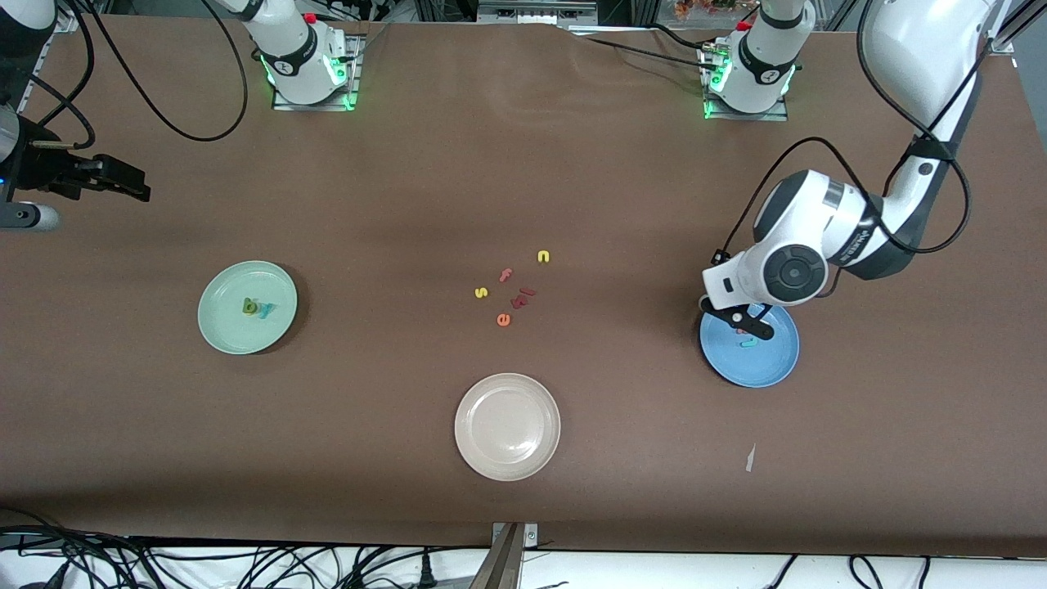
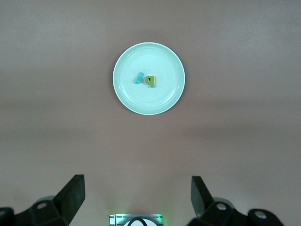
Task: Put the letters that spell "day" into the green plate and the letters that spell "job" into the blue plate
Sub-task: 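Carry the blue ring onto the blue plate and open the left gripper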
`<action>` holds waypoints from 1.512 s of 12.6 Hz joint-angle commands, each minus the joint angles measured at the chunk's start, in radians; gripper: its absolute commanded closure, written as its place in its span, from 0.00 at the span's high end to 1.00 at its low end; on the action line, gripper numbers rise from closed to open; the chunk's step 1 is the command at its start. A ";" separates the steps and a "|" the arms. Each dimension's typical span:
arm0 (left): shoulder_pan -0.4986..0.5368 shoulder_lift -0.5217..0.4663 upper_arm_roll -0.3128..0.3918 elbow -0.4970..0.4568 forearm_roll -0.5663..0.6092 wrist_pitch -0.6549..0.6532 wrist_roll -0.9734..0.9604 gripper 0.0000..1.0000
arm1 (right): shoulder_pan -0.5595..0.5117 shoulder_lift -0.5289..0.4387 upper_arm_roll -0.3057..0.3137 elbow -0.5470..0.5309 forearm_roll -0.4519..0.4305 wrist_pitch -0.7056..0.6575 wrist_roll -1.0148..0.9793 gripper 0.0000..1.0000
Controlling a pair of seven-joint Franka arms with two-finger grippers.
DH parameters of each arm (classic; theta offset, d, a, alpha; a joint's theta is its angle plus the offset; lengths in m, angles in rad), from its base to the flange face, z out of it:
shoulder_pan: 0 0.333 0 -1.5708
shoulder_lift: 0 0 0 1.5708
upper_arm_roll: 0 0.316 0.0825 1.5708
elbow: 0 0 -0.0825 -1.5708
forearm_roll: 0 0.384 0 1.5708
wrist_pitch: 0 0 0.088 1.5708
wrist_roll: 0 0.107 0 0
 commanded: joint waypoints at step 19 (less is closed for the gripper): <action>0.073 -0.104 0.030 0.045 -0.116 0.188 0.052 1.00 | -0.015 -0.006 0.008 0.011 0.007 -0.018 0.009 1.00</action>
